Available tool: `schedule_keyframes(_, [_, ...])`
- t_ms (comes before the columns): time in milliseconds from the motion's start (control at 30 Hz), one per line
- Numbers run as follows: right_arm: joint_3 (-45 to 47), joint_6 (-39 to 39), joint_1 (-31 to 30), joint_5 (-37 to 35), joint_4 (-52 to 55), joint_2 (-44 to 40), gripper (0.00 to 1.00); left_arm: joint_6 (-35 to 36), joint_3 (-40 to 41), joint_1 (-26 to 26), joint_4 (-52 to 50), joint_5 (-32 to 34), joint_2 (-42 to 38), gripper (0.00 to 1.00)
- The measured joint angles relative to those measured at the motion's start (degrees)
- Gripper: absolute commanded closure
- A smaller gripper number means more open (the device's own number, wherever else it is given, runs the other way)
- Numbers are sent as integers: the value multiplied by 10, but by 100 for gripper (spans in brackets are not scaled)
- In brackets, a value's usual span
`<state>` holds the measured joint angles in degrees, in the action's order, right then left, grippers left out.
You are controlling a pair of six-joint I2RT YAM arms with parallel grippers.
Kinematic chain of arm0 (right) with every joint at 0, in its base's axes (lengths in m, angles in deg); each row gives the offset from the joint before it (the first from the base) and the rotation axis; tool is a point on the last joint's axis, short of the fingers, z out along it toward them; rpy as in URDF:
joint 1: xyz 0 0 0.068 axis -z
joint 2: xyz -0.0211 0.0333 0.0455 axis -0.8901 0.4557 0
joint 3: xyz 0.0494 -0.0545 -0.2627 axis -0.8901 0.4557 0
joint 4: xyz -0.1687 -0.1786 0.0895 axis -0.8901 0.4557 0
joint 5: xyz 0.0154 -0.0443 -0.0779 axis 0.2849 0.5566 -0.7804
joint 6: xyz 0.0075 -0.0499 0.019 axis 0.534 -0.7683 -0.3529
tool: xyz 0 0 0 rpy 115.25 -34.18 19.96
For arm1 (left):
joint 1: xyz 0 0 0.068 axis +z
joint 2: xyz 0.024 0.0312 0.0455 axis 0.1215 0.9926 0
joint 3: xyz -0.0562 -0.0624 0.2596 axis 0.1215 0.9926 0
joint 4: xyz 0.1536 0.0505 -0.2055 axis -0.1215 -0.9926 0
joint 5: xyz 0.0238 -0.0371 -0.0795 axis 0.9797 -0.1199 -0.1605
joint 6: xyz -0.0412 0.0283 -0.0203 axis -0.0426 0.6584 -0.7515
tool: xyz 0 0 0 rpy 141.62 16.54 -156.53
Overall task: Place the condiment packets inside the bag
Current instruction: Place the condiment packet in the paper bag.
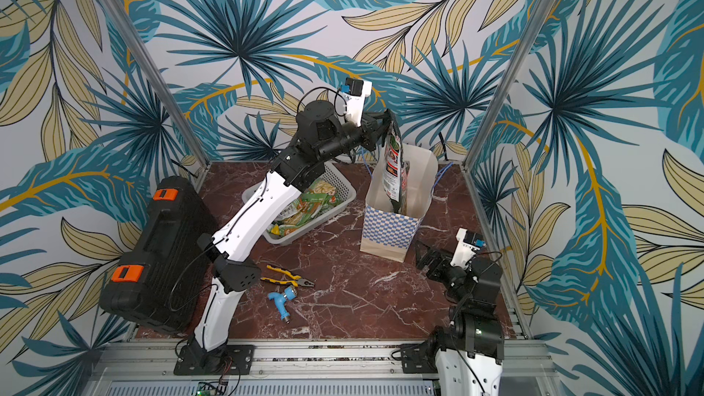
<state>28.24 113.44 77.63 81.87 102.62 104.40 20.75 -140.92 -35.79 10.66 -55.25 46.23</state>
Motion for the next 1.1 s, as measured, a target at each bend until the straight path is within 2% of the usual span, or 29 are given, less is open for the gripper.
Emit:
schedule_keyframes(967, [0,2,0,8,-10,5,0,0,0,30,-38,-108,36,100])
schedule_keyframes(1033, [0,3,0,8,-11,5,0,2,0,30,-46,-116,38,95])
schedule_keyframes(1100, [0,4,0,8,-11,5,0,8,9,30,-54,-124,38,86])
